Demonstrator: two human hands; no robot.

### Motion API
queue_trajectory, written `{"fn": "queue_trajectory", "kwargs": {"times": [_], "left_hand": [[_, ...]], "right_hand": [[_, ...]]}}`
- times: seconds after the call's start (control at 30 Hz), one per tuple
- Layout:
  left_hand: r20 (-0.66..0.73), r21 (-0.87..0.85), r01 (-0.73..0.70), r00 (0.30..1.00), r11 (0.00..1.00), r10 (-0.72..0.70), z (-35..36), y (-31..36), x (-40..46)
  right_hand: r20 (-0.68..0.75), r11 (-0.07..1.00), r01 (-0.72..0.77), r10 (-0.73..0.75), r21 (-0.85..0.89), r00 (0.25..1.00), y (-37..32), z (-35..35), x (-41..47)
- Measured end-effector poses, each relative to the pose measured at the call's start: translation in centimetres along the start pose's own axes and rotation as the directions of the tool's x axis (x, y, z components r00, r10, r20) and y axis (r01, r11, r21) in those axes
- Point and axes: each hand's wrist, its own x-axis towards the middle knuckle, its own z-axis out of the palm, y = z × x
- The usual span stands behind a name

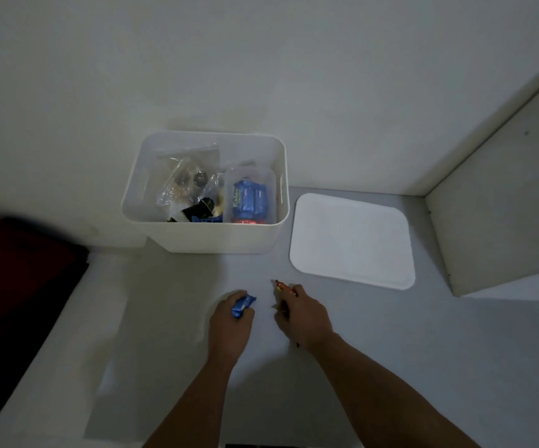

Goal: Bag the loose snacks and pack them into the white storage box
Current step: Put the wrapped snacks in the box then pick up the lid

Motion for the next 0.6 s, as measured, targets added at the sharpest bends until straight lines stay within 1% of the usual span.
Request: {"fn": "queue_trajectory", "kwargs": {"times": [0.07, 0.13, 0.2, 0.27, 0.3, 0.37, 0.43, 0.47, 0.53, 0.6], "left_hand": [[0.007, -0.036, 0.002, 1.000, 0.999, -0.002, -1.5, 0.7, -0.7], [0.024, -0.048, -0.015, 1.000, 0.999, 0.016, -3.4, 1.8, -1.2], [0.031, -0.053, -0.059, 0.998, 0.997, 0.061, -5.2, 3.7, -1.2], [0.040, -0.042, -0.114, 0.992, 0.993, 0.116, -6.8, 6.3, -0.8], [0.044, -0.029, -0.164, 0.985, 0.986, 0.165, -7.5, 8.0, -0.4], [0.038, -0.030, -0.283, 0.958, 0.959, 0.284, -9.0, 11.8, 0.1], [0.006, -0.043, -0.378, 0.926, 0.925, 0.379, -10.8, 15.1, 1.1], [-0.020, -0.031, -0.414, 0.910, 0.910, 0.413, -11.9, 16.5, 1.7], [-0.075, -0.007, -0.446, 0.893, 0.895, 0.444, -14.1, 18.6, 3.6], [-0.116, 0.006, -0.401, 0.910, 0.916, 0.398, -16.3, 20.4, 5.9]], "right_hand": [[0.018, 0.991, -0.097, 0.096, 0.092, 0.995, -0.6, -1.3, -1.3], [0.008, 0.973, -0.162, 0.163, 0.162, 0.987, -1.2, -2.9, -2.2], [-0.004, 0.968, -0.161, 0.165, 0.193, 0.986, -2.3, -5.2, -2.3], [-0.036, 0.964, -0.113, 0.126, 0.242, 0.991, -3.8, -8.3, -1.6], [-0.076, 0.953, -0.086, 0.112, 0.289, 0.991, -4.7, -10.1, -1.0], [-0.200, 0.931, -0.019, 0.098, 0.364, 0.975, -6.9, -13.8, 0.4], [-0.342, 0.915, 0.081, 0.064, 0.395, 0.937, -9.2, -17.1, 2.1], [-0.384, 0.900, 0.114, 0.063, 0.421, 0.921, -10.5, -18.6, 3.1], [-0.423, 0.844, 0.177, 0.064, 0.506, 0.904, -12.8, -20.8, 5.4], [-0.451, 0.811, 0.220, 0.060, 0.542, 0.891, -15.4, -22.5, 7.8]]}}
